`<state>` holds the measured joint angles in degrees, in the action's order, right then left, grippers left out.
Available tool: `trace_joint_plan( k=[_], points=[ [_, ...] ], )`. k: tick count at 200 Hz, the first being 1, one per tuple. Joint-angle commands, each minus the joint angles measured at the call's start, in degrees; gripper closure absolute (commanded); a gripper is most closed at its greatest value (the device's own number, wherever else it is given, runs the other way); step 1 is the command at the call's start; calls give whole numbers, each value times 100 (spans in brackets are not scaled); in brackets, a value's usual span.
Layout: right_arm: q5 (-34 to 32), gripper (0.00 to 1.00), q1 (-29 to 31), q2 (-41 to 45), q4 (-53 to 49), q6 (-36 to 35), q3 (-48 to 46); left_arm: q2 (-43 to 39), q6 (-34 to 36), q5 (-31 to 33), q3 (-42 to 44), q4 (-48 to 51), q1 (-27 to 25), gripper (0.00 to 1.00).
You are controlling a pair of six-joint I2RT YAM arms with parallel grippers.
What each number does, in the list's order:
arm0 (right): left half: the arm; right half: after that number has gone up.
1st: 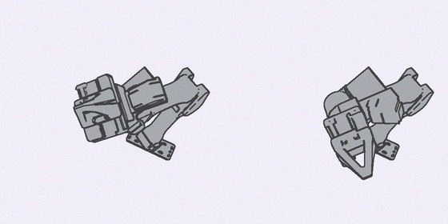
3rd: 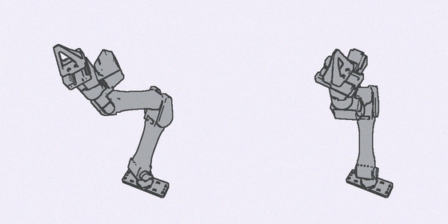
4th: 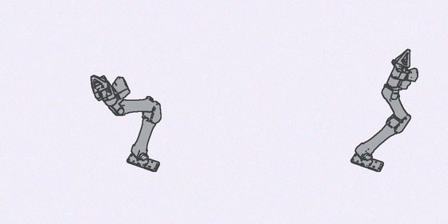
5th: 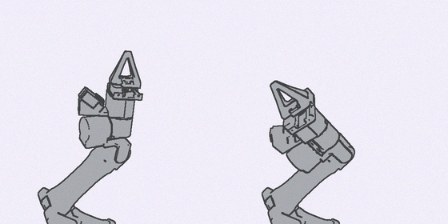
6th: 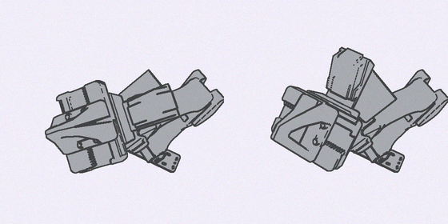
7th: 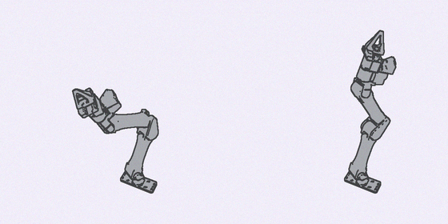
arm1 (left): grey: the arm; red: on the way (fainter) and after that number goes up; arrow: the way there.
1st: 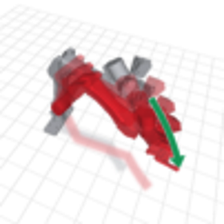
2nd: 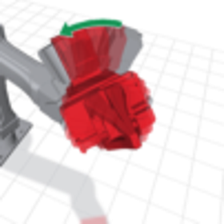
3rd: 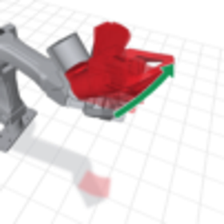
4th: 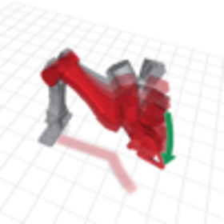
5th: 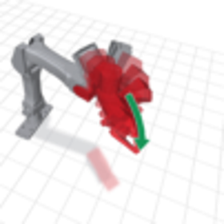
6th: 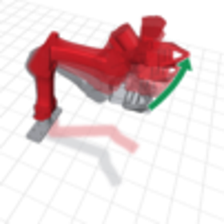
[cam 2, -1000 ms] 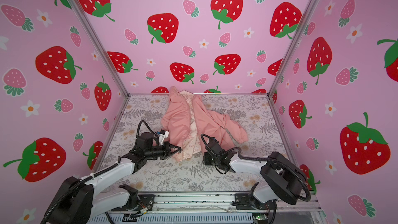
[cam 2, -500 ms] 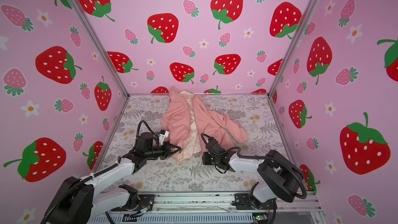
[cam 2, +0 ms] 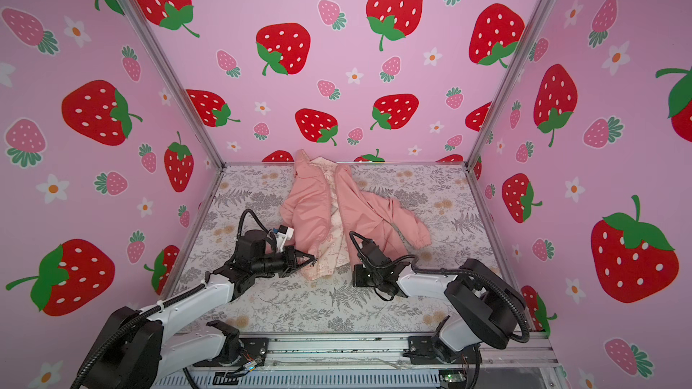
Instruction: Zip up the jacket
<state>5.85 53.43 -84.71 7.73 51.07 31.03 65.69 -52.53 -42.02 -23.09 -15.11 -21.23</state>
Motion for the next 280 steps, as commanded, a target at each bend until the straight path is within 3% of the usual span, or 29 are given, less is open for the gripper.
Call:
trace_joint_plan(
  k=[1,26,64,115,151,179,210,230,251,280],
  points=[
    [15,95,-40,6,70,-30,-65,-72,-2,-17,-36,0,14,100],
    [89,100,-74,46,124,-22,-100,-83,14,-27,-62,47,21,100],
    [246,100,-181,183,220,-76,-116,-47,215,-17,-240,290,28,100],
    [-167,100,-350,350,-188,-292,212,202,848,-294,-838,598,83,100],
    [38,100,-643,288,-193,-390,510,377,1307,-352,-1300,837,84,100],
    [89,100,-868,325,-54,-394,622,407,1703,-149,-1549,1128,77,100],
    [24,100,-887,280,-201,-941,920,-65,2138,792,-1473,1357,45,100],
    [-150,100,-952,342,-153,-937,873,-220,2176,976,-1560,1500,86,100],
    [661,100,-1286,265,17,-954,848,-90,2202,982,-1896,1985,97,100],
    [1339,100,-1396,424,901,-863,651,-13,2018,304,-1853,1374,135,100]
  ],
)
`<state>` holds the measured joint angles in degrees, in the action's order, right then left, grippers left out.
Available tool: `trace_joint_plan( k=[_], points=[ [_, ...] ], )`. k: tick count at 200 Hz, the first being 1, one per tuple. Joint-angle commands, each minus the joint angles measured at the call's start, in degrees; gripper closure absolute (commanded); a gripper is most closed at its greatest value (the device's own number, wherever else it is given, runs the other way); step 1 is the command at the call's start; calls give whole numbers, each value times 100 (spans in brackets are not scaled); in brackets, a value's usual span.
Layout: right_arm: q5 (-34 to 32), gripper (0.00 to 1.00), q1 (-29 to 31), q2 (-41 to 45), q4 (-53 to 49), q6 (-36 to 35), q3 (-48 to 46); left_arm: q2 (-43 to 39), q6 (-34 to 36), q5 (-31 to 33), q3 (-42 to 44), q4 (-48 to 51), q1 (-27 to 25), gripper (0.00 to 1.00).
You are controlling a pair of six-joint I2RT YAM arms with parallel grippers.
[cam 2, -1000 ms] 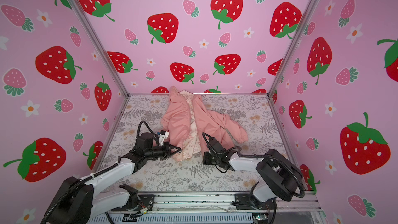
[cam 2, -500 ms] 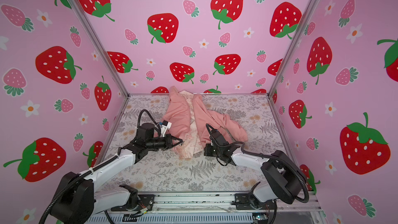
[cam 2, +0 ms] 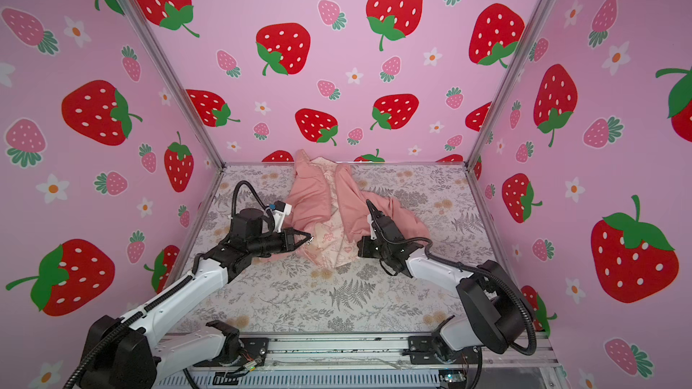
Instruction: Zip up the jacket
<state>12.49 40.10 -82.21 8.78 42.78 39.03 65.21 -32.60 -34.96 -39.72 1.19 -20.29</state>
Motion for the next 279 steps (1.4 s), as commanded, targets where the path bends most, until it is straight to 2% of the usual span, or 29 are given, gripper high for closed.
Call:
trace_joint_plan(
  k=[1,27,58,83,109,149,173,279],
  points=[
    [684,100,-63,181,838,-29,-158,36,16,-417,-187,-285,46,100],
    [1129,100,-80,203,1572,289,-125,239,-273,-831,-211,-821,92,100],
    [1704,100,-81,37,3463,1418,-363,416,-1169,-1291,206,-2605,104,100],
    [1618,100,-81,-75,4880,2346,-578,520,-1617,-1431,338,-3511,108,100],
    [1229,100,-47,1,5732,2866,-716,647,-2077,-1472,343,-4326,109,100],
    [696,100,72,55,6370,3008,-723,923,-2662,-1195,353,-5338,111,100],
    [631,100,119,-70,6606,3069,-586,1079,-2844,-1062,360,-5734,96,100],
    [629,100,464,-867,6690,3113,294,1213,-2945,-739,334,-5940,61,100]
  ],
)
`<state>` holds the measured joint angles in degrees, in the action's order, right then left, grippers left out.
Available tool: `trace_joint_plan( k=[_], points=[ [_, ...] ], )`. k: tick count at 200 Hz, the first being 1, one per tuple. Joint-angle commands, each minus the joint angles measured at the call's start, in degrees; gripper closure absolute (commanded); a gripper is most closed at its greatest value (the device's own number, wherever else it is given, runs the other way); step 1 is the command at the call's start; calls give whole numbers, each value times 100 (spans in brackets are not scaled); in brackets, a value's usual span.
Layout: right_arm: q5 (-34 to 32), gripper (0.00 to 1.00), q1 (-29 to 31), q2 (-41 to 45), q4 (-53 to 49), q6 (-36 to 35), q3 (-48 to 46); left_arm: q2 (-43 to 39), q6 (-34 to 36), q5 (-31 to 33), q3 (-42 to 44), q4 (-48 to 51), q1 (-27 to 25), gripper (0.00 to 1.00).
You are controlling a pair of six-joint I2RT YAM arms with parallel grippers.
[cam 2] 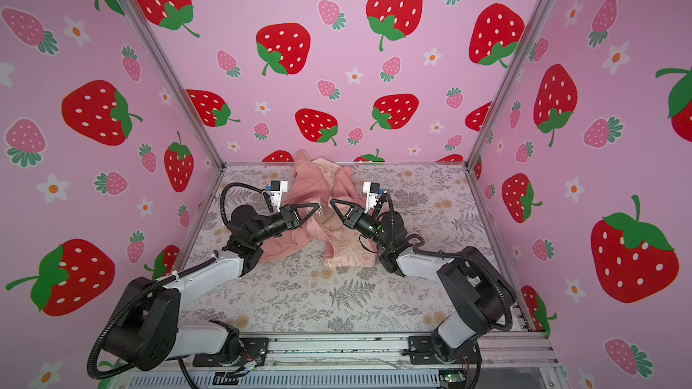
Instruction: Zip up the jacket
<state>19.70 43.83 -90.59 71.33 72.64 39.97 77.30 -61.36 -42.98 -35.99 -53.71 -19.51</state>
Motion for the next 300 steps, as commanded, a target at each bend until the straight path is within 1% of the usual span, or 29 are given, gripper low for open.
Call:
trace_joint_plan(
  k=[1,96,168,300],
  points=[
    [-96,100,95,-34,435,127,202,5,-69,67,-40,-453,-18,100],
    [-411,100,298,-152,356,189,323,-22,-126,198,49,-391,-37,100],
    [-734,100,342,-134,372,265,270,-64,-121,264,49,-387,-45,100],
    [-881,100,433,-240,339,328,387,-125,-143,413,66,-362,-38,100]
  ],
)
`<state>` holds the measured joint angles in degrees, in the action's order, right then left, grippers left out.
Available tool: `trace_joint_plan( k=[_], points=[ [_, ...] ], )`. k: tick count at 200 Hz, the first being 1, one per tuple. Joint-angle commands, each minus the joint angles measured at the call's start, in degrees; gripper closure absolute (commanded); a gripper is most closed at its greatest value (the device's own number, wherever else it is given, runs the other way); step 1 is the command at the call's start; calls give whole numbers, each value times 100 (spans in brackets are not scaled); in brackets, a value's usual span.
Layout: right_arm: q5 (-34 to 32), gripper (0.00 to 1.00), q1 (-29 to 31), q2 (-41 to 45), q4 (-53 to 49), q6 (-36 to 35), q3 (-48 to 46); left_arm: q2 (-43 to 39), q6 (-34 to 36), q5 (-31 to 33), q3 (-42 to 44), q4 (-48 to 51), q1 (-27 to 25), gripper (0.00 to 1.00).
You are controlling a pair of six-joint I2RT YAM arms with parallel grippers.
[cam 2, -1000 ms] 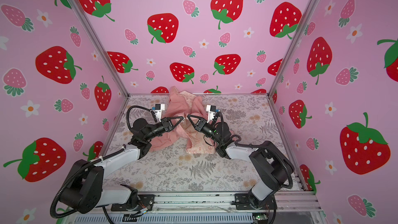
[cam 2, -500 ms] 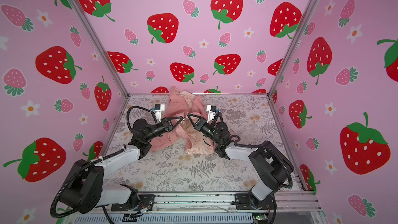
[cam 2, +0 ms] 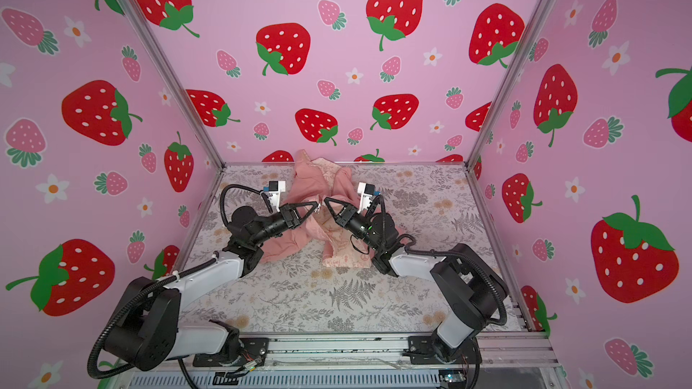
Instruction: Zip up the jacket
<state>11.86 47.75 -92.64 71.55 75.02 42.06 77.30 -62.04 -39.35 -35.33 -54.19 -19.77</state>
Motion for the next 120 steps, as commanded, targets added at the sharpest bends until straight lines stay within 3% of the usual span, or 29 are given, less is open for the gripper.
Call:
trace_joint_plan(
  k=[1,120],
  points=[
    [-96,100,46,-35,321,91,178,-126,-78,50,0,-317,-11,100],
    [-132,100,87,-140,333,170,245,-224,-63,20,25,-232,-18,100]
  ],
)
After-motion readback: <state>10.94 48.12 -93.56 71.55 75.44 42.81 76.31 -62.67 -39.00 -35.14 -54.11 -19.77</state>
